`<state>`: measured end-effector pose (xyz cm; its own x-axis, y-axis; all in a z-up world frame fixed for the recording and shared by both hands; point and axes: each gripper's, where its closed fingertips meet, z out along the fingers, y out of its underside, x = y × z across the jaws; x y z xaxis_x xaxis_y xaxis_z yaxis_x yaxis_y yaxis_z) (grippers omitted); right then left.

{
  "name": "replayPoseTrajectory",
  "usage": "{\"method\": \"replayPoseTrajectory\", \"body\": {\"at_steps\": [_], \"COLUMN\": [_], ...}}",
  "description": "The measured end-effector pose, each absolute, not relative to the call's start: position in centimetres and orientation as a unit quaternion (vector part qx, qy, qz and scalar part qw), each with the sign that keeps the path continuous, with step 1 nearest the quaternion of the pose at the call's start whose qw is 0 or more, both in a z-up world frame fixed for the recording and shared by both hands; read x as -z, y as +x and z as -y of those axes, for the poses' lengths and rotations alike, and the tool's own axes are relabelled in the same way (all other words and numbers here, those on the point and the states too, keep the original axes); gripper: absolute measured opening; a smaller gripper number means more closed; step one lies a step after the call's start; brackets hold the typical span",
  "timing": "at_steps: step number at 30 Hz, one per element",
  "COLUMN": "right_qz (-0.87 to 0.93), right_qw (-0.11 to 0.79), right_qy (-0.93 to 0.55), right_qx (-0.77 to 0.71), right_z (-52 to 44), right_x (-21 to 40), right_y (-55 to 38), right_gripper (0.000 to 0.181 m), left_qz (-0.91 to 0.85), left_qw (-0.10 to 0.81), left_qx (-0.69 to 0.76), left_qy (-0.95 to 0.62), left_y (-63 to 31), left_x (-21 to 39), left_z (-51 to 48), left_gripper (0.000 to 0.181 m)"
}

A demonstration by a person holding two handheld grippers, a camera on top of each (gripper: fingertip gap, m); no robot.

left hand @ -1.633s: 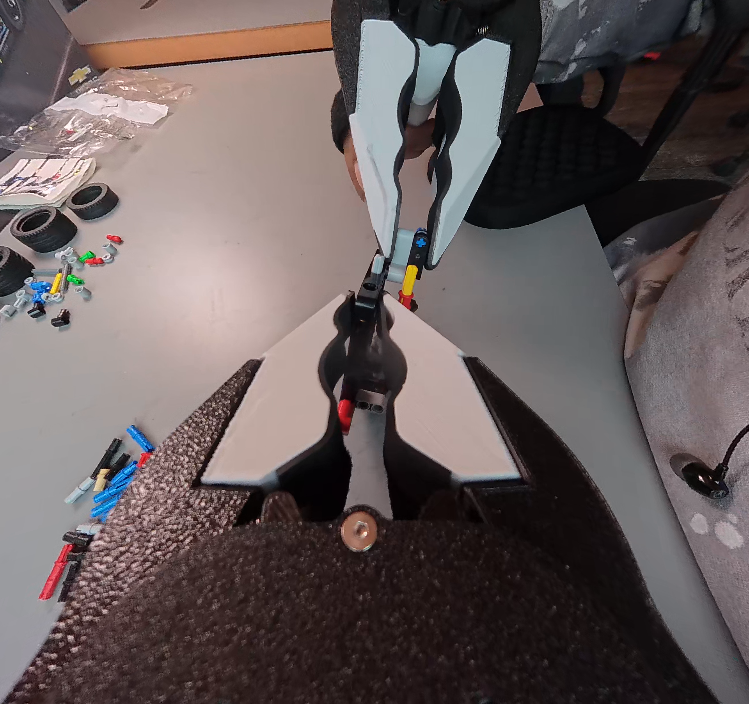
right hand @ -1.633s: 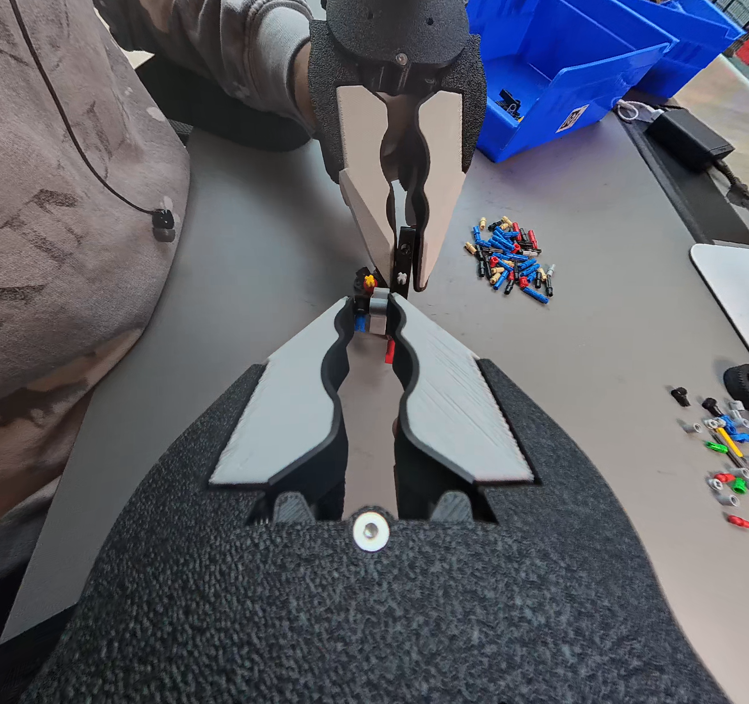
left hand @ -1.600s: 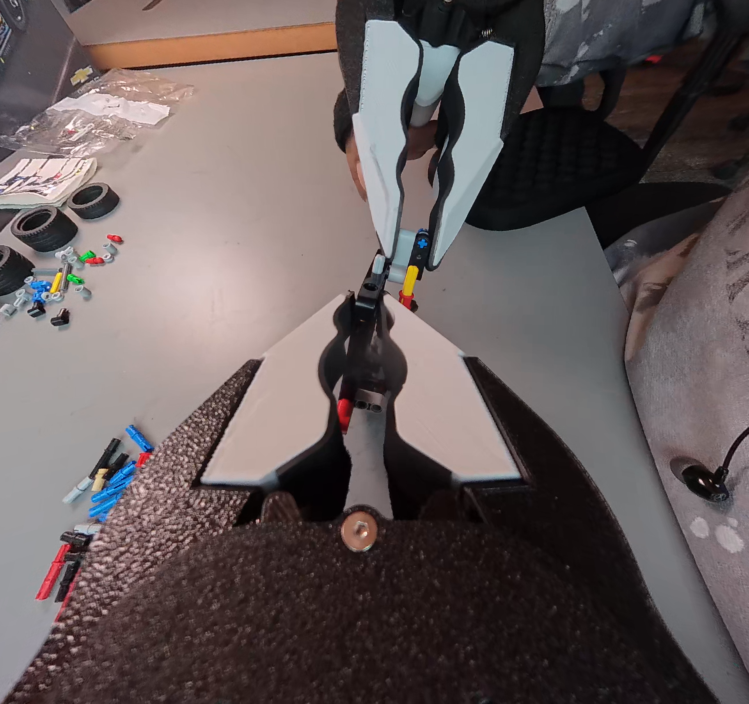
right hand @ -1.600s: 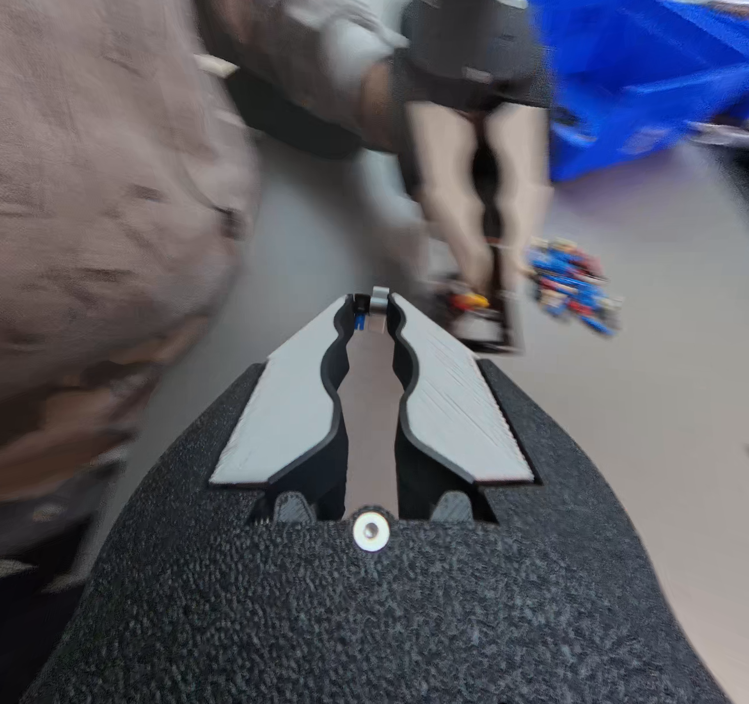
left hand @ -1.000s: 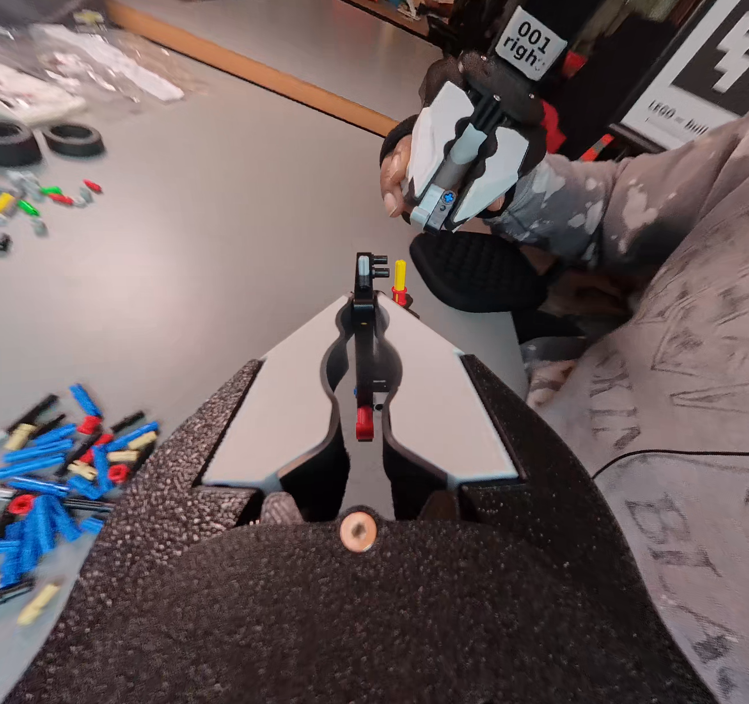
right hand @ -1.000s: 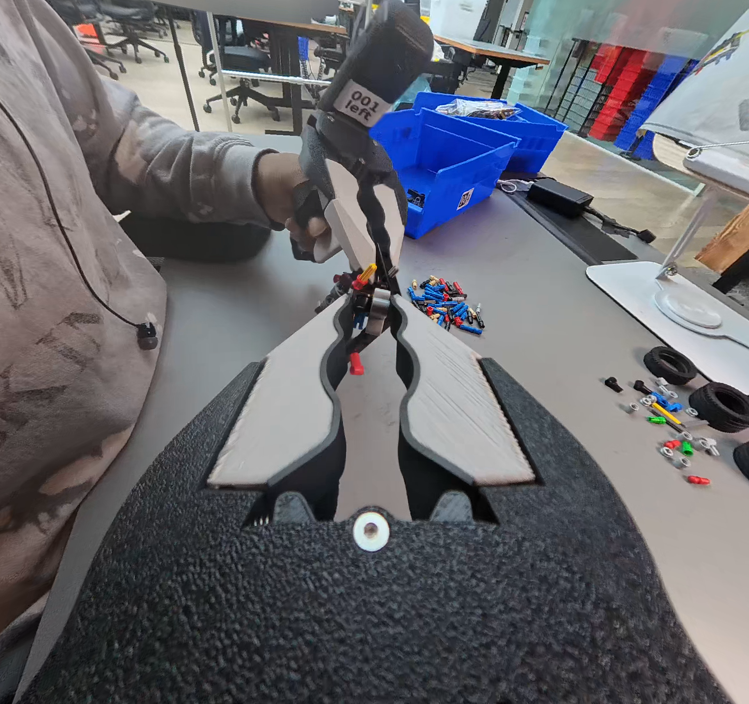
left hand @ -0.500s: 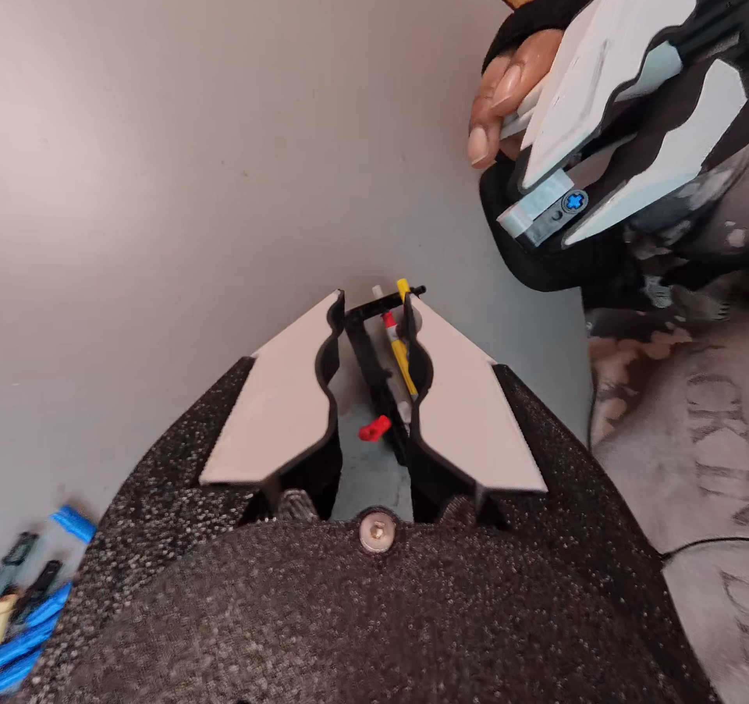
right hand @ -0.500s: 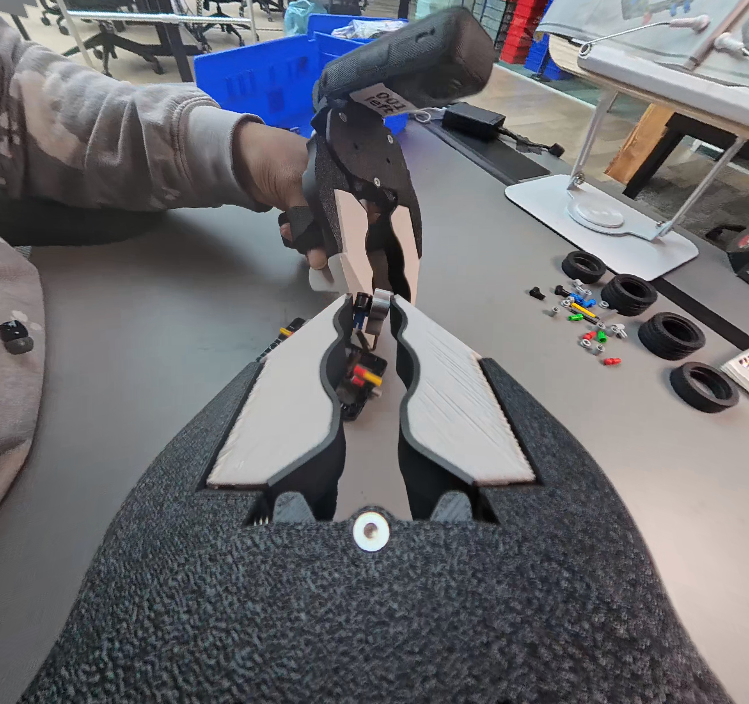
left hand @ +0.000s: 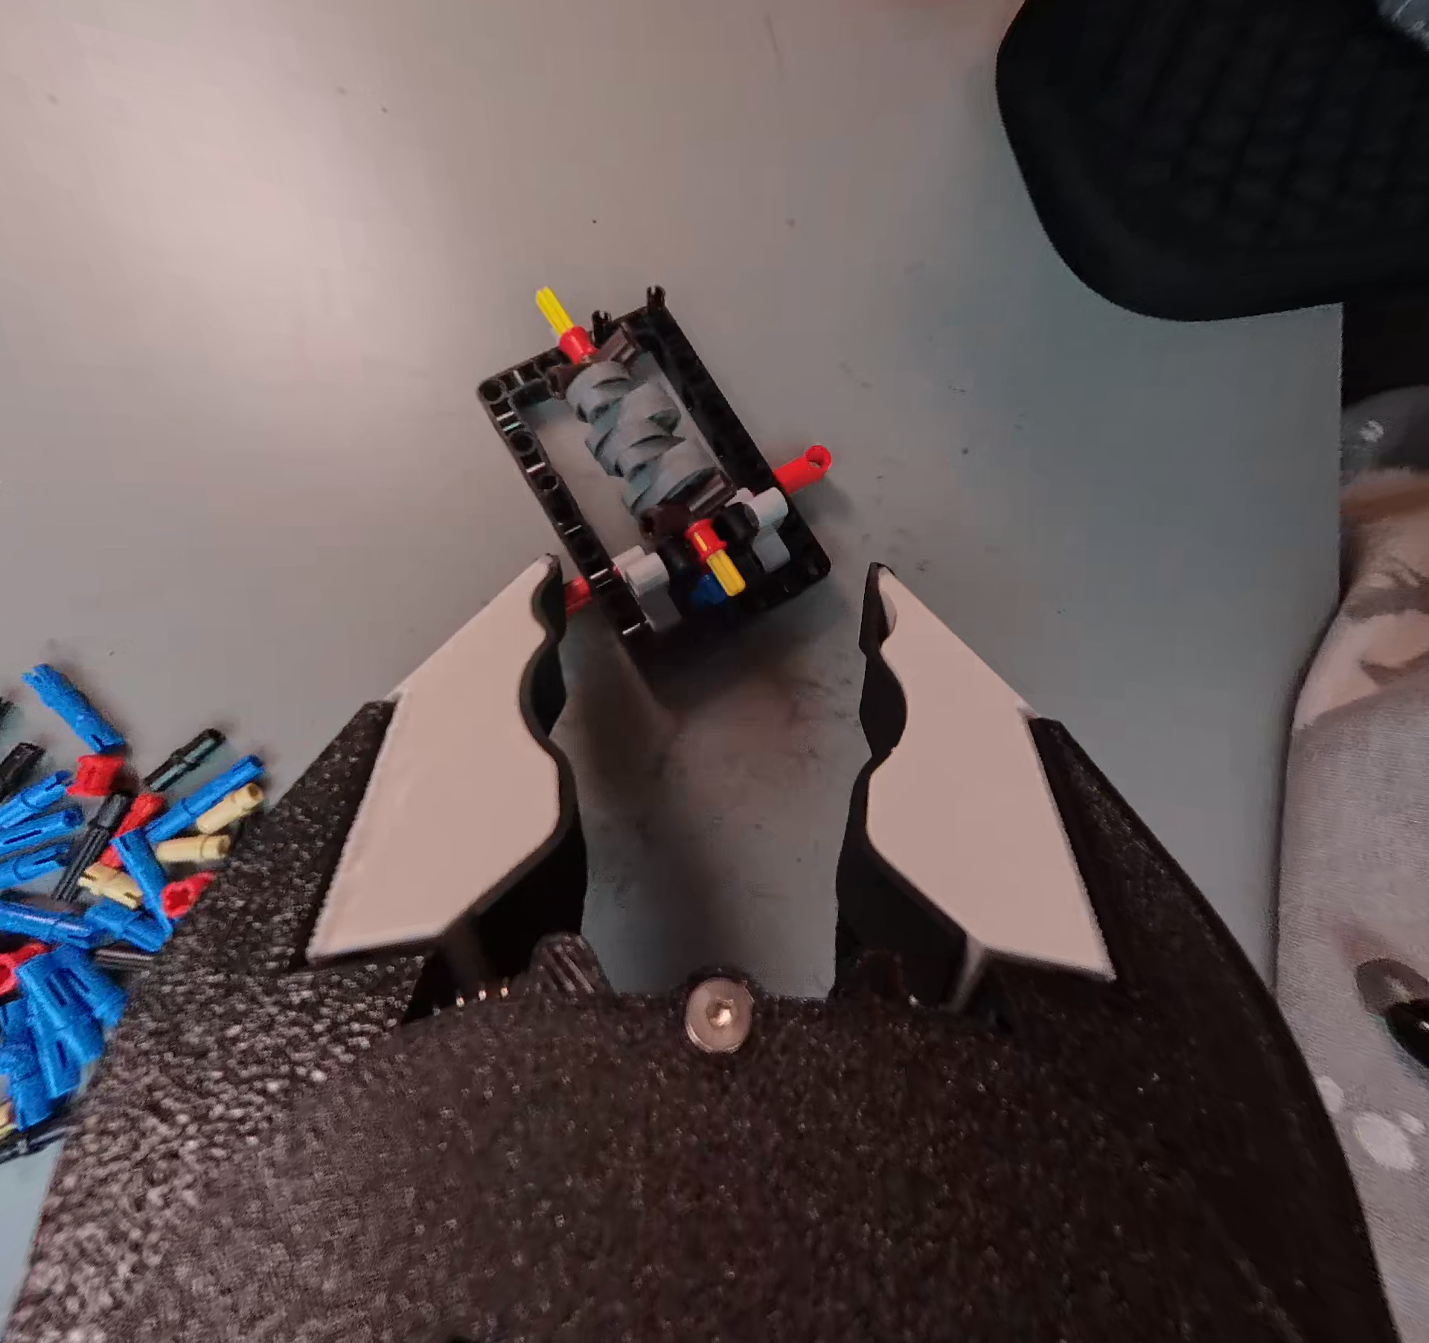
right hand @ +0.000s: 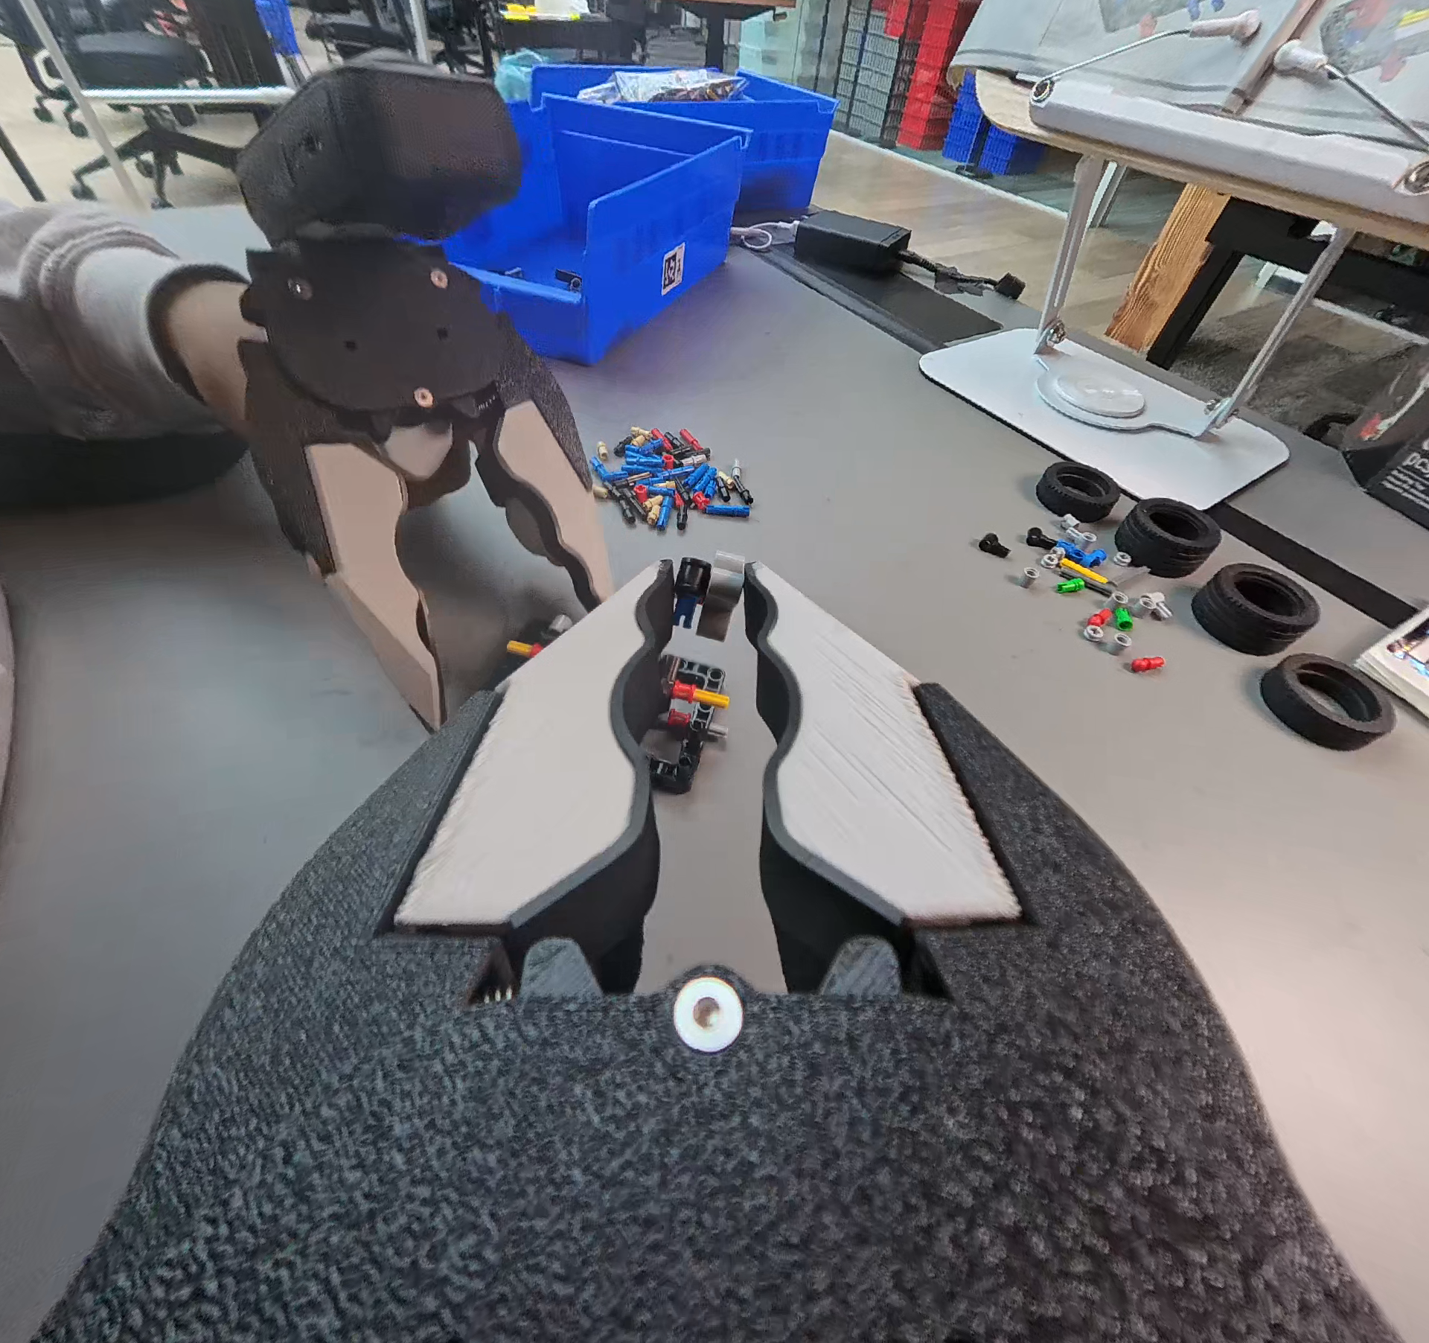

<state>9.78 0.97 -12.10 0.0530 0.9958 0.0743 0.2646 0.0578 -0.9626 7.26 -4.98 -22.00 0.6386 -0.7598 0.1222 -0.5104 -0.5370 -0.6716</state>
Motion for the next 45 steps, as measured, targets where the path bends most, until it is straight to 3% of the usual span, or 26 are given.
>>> {"method": "replayPoseTrajectory", "body": {"at_steps": [1,2,12,20,22,26,30,37,45], "right_qz": [0.559,0.557,0.480,0.408,0.404,0.404,0.457,0.647,0.697], "right_qw": [0.463,0.467,0.526,0.560,0.566,0.546,0.508,0.515,0.624], "right_qy": [-0.559,-0.558,-0.550,-0.542,-0.544,-0.542,-0.515,-0.394,-0.274], "right_qx": [-0.400,-0.400,-0.437,-0.475,-0.469,-0.494,-0.518,-0.401,-0.222], "right_z": [-1.0,-1.1,-4.7,-8.5,-9.2,-8.7,-6.1,1.4,4.5], "right_x": [11.8,11.4,6.0,3.0,3.3,4.8,6.1,10.7,11.4], "right_y": [9.4,9.0,5.8,4.2,4.3,4.6,4.0,1.9,0.2], "right_gripper": [0.017,0.017,0.018,0.018,0.018,0.017,0.017,0.017,0.017], "left_qz": [-0.379,-0.389,-0.455,-0.519,-0.518,-0.444,-0.322,-0.167,-0.174], "left_qw": [0.306,0.306,0.328,0.306,0.335,0.422,0.474,0.461,0.395], "left_qx": [0.197,0.188,0.202,0.210,0.205,0.249,0.343,0.477,0.541], "left_qy": [-0.851,-0.848,-0.803,-0.770,-0.760,-0.750,-0.744,-0.729,-0.722], "left_y": [7.3,7.3,7.2,8.0,7.9,6.9,5.1,2.6,3.1], "left_x": [22.2,22.3,21.3,21.2,20.3,15.6,11.4,11.2,12.4], "left_z": [4.8,4.5,-0.7,-1.7,-2.4,-3.2,-1.9,2.7,4.8], "left_gripper": [0.073,0.067,0.066,0.044,0.038,0.049,0.048,0.046,0.035]}}
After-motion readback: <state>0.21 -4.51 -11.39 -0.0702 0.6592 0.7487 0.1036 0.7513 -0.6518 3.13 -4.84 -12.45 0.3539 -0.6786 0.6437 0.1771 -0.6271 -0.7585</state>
